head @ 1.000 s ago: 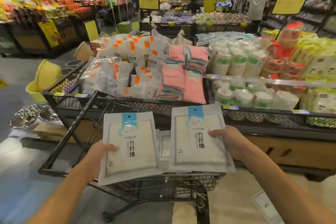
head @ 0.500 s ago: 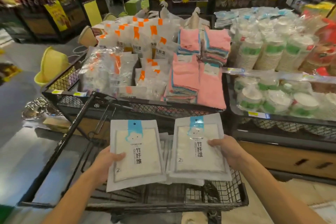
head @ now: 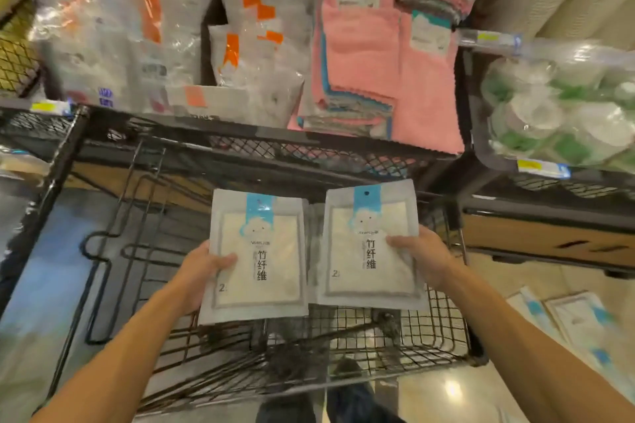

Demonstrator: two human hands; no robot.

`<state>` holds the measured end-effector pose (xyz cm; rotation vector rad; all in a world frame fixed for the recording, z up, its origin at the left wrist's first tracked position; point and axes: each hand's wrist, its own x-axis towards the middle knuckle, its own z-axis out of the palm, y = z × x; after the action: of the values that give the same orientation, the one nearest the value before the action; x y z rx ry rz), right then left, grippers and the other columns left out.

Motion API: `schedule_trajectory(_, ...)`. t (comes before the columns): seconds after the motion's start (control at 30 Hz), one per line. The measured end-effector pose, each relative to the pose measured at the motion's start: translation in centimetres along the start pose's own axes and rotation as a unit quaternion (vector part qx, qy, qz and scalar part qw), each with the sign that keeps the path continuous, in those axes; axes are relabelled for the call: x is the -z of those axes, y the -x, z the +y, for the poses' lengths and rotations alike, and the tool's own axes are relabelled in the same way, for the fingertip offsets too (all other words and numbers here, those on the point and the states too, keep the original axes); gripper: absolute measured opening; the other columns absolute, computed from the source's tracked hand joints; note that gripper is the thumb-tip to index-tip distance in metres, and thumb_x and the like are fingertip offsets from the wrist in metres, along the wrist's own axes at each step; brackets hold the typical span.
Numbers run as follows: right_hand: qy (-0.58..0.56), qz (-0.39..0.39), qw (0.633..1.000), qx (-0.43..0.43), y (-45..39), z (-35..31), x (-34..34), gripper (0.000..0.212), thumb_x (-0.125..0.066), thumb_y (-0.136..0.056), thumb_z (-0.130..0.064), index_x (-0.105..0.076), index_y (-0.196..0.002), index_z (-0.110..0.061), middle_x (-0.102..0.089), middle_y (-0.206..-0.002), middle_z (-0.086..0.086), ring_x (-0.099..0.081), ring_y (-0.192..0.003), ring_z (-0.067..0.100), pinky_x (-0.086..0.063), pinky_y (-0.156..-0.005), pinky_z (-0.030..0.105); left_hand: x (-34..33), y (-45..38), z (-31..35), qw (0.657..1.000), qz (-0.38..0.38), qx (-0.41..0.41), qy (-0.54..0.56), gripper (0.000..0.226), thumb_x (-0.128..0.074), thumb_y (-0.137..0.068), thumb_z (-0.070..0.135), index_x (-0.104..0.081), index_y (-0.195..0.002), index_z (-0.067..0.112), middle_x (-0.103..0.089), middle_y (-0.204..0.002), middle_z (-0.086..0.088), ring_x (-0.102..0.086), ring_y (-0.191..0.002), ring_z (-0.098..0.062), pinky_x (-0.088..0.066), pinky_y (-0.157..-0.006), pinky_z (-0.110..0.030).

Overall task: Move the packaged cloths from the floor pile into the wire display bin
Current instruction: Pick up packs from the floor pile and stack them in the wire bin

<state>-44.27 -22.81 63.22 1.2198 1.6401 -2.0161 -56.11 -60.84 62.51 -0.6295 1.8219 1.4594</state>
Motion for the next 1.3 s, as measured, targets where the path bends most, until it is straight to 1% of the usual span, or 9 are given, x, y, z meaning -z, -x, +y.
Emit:
schedule_trajectory(0.4, 0.028, 0.055, 0.997, -0.051, -10.6, 6.0, -4.2, 0.03, -0.074, -0.09, -0.006, -0.063, -0.118, -0.009, -0.077, -0.107, 0.011, -0.078, -0.088, 0.026, -0.062, -0.059, 0.033, 0.0, -14.2, -4.3, 0.996, -0.064, 0.027, -0.054, 0.035, -0.066, -0.095, 0.004, -0.061, -0.127, 0.017, -0.074, -0.119, -0.01, -0.072, -0.106, -0.031, -0.057, -0.093, -0.055)
schedule_trajectory(0.47, 0.053, 0.082, 0.994, -0.041, -12.2, 7.4, -4.6, 0.035, -0.076, -0.089, -0.008, -0.064, -0.122, -0.008, -0.077, -0.11, 0.012, -0.077, -0.092, 0.029, -0.062, -0.061, 0.033, -0.6, -15.6, -5.1, 0.997, -0.028, 0.017, -0.076, 0.035, -0.071, -0.093, 0.007, -0.06, -0.125, 0.016, -0.073, -0.117, -0.008, -0.07, -0.107, -0.03, -0.059, -0.087, -0.051)
schedule_trajectory(0.57, 0.15, 0.174, 0.973, -0.026, -14.5, 9.2, -5.4, 0.039, -0.079, -0.088, -0.011, -0.063, -0.124, -0.009, -0.073, -0.114, 0.01, -0.072, -0.097, 0.028, -0.062, -0.074, 0.04, -2.3, -16.4, -5.7, 0.988, 0.087, -0.025, -0.126, 0.052, -0.08, -0.086, 0.008, -0.053, -0.13, 0.012, -0.067, -0.112, -0.003, -0.064, -0.101, -0.025, -0.055, -0.072, -0.036)
schedule_trajectory(0.7, 0.304, 0.268, 0.914, -0.007, -15.8, 10.0, -6.6, 0.057, -0.085, -0.079, -0.033, -0.055, -0.123, -0.012, -0.065, -0.116, 0.007, -0.066, -0.105, 0.028, -0.06, -0.088, 0.05, -4.7, -16.4, -6.2, 0.946, 0.187, -0.099, -0.247, 0.068, -0.086, -0.08, 0.016, -0.047, -0.136, 0.011, -0.054, -0.127, -0.011, -0.059, -0.106, -0.029, -0.054, -0.09, -0.046)
schedule_trajectory(0.83, 0.443, 0.322, 0.837, 0.013, -14.9, 9.4, -7.1, 0.075, -0.087, -0.074, -0.046, -0.042, -0.122, -0.011, -0.051, -0.123, 0.01, -0.051, -0.118, 0.03, -0.048, -0.101, 0.052, -5.8, -16.1, -6.3, 0.856, 0.23, -0.174, -0.428, 0.071, -0.087, -0.078, 0.022, -0.049, -0.136, 0.009, -0.046, -0.134, -0.018, -0.051, -0.12, -0.038, -0.049, -0.098, -0.051)
schedule_trajectory(0.97, 0.565, 0.27, 0.776, 0.079, -13.9, 7.5, -6.9, 0.076, -0.081, -0.079, -0.054, -0.038, -0.127, -0.015, -0.044, -0.127, 0.008, -0.046, -0.121, 0.028, -0.043, -0.105, 0.051, -6.2, -14.3, -4.8, 0.801, 0.199, -0.235, -0.513, 0.077, -0.083, -0.08, 0.032, -0.046, -0.144, 0.013, -0.053, -0.135, -0.016, -0.052, -0.12, -0.036, -0.047, -0.099, -0.05)
schedule_trajectory(1.1, 0.593, 0.202, 0.769, 0.124, -11.3, 3.8, -6.1, 0.083, -0.069, -0.083, -0.065, -0.039, -0.148, -0.022, -0.044, -0.146, 0.005, -0.042, -0.138, 0.029, -0.033, -0.113, 0.059, -6.5, -11.0, -1.6, 0.781, 0.191, -0.267, -0.531, 0.074, -0.062, -0.092, 0.052, -0.041, -0.153, 0.014, -0.046, -0.151, -0.017, -0.045, -0.137, -0.035, -0.042, -0.109, -0.051)
schedule_trajectory(1.2, 0.584, 0.192, 0.773, 0.159, -8.1, 0.4, -5.4, 0.079, -0.064, -0.084, -0.068, -0.044, -0.148, -0.025, -0.046, -0.151, 0.002, -0.04, -0.141, 0.028, -0.025, -0.118, 0.062, -6.8, -7.6, 1.5, 0.78, 0.19, -0.271, -0.531, 0.077, -0.052, -0.096, 0.059, -0.032, -0.159, 0.02, -0.026, -0.166, -0.014, -0.026, -0.152, -0.031, -0.027, -0.122, -0.05)
schedule_trajectory(1.3, 0.578, 0.189, 0.771, 0.188, -4.3, -3.2, -4.4, 0.075, -0.061, -0.086, -0.069, -0.047, -0.147, -0.026, -0.047, -0.154, 0.0, -0.037, -0.145, 0.025, -0.018, -0.121, 0.066, -7.1, -3.6, 4.9, 0.763, 0.207, -0.286, -0.541, 0.077, -0.048, -0.097, 0.063, -0.03, -0.161, 0.024, -0.022, -0.168, -0.011, -0.021, -0.154, -0.028, -0.024, -0.123, -0.05)
